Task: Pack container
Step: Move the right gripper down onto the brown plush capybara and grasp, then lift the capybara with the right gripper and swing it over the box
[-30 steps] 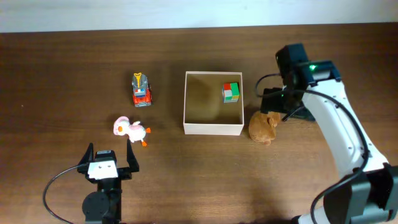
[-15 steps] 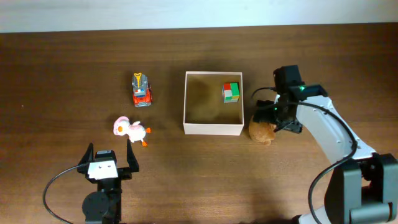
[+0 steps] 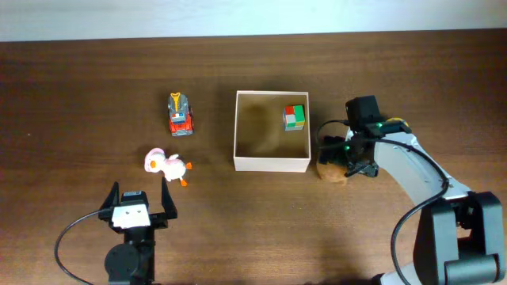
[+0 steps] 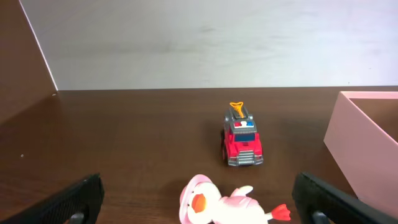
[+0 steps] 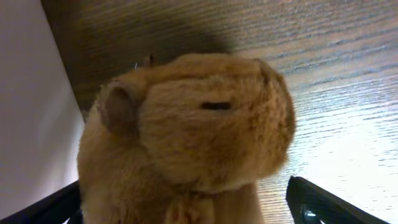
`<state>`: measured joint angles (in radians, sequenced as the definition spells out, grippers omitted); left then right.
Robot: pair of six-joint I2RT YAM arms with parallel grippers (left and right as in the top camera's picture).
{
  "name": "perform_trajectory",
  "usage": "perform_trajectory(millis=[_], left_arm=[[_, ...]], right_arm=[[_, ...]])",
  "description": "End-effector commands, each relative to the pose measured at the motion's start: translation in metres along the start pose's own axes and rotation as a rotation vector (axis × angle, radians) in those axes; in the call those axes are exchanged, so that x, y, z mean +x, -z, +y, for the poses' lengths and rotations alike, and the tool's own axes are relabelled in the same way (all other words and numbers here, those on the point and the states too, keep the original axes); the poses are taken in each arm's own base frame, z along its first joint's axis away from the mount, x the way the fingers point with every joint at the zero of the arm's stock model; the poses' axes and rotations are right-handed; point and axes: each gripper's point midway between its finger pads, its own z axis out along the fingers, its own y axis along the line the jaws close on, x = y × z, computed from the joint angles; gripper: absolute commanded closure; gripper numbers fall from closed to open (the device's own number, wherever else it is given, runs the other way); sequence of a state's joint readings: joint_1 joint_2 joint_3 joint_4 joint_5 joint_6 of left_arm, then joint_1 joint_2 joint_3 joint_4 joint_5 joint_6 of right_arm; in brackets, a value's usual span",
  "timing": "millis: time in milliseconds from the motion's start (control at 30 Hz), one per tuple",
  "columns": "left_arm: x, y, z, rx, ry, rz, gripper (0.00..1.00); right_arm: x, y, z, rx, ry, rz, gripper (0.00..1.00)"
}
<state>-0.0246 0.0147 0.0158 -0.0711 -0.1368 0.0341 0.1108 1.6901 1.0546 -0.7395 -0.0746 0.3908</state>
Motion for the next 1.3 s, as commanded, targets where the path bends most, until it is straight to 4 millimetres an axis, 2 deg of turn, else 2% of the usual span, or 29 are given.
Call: perform_trajectory(millis=[0,100,233,333,467,533,667,733,800,867,967,1133,1267], left_arm=[[0.002,0.0,0.004,-0.018,-0.015,0.001,0.01],[0.002,0.0,0.004,-0.018,-0.015,0.001,0.01],[0.002,0.0,0.004,-0.018,-0.015,0.001,0.01],[0.002,0.0,0.004,-0.018,-0.015,0.001,0.01],[0.002,0.0,0.004,-0.018,-0.015,0.001,0.01],[0.002,0.0,0.004,-0.018,-0.015,0.001,0.01],[0.002,0.0,0.004,-0.018,-0.015,0.001,0.01],[0.002,0.0,0.004,-0.018,-0.015,0.001,0.01],[0.002,0.0,0.004,-0.018,-0.015,0.001,0.01],[0.002,0.0,0.004,-0.018,-0.015,0.001,0.01],[0.002,0.0,0.004,-0.018,-0.015,0.001,0.01],[0.002,0.0,0.004,-0.018,-0.015,0.001,0.01],[0.002,0.0,0.004,-0.018,-0.015,0.001,0.01]], right_arm=[[0.004,-0.004,-0.006,0.013,-0.015,0.009,0.11],[0.0,-0.004,-0.004,0.006,-0.014,-0.006,0.36],[-0.01,0.003,-0.002,0.007,-0.014,-0.034,0.42],[-0.028,0.021,-0.006,0.041,0.001,-0.068,0.56],[-0.062,0.067,-0.01,0.109,0.078,-0.143,0.58],[-0.078,0.091,-0.005,0.124,0.125,-0.188,0.58],[-0.106,0.148,0.019,0.074,0.209,-0.292,0.59],[-0.111,0.167,0.036,0.016,0.262,-0.325,0.59],[-0.113,0.183,0.062,-0.078,0.34,-0.353,0.59],[-0.107,0.195,0.094,-0.196,0.497,-0.371,0.59],[-0.091,0.201,0.126,-0.295,0.687,-0.378,0.59],[-0.073,0.198,0.149,-0.302,0.908,-0.384,0.62],[-0.065,0.195,0.156,-0.286,1.067,-0.394,0.65]])
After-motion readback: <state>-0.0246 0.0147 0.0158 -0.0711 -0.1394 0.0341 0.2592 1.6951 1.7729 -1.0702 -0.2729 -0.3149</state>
